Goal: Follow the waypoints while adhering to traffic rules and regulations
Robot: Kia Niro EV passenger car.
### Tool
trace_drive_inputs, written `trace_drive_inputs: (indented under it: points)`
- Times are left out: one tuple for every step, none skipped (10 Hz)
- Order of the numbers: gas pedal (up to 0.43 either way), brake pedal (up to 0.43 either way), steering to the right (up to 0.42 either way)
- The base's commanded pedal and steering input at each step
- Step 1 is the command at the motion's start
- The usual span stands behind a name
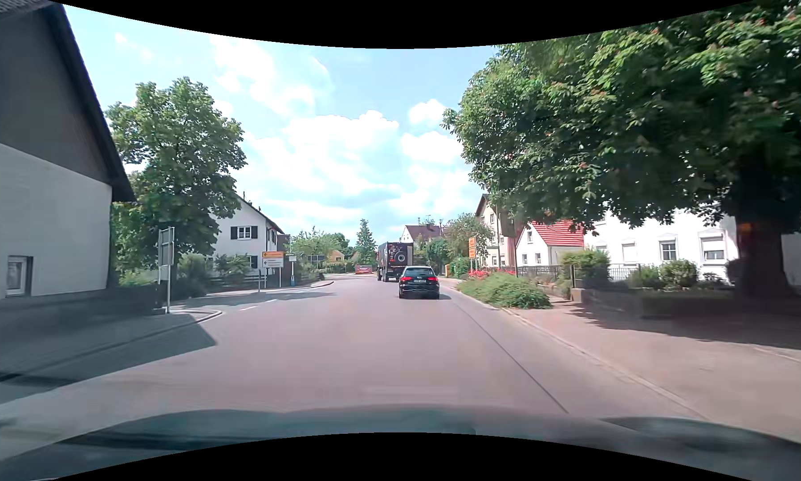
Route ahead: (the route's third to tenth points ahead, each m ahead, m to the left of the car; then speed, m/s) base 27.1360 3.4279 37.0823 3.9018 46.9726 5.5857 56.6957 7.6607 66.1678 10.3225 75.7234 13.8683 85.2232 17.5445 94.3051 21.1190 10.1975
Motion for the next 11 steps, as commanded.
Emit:
trace_drive_inputs:
  points:
    - [0.13,0.0,-0.008]
    - [0.13,0.0,-0.009]
    - [0.13,0.0,-0.011]
    - [0.13,0.0,-0.011]
    - [0.13,0.0,-0.011]
    - [0.13,0.0,-0.011]
    - [0.138,0.0,-0.011]
    - [0.138,0.0,-0.011]
    - [0.138,0.0,-0.012]
    - [0.138,0.0,-0.012]
    - [0.138,0.0,-0.013]
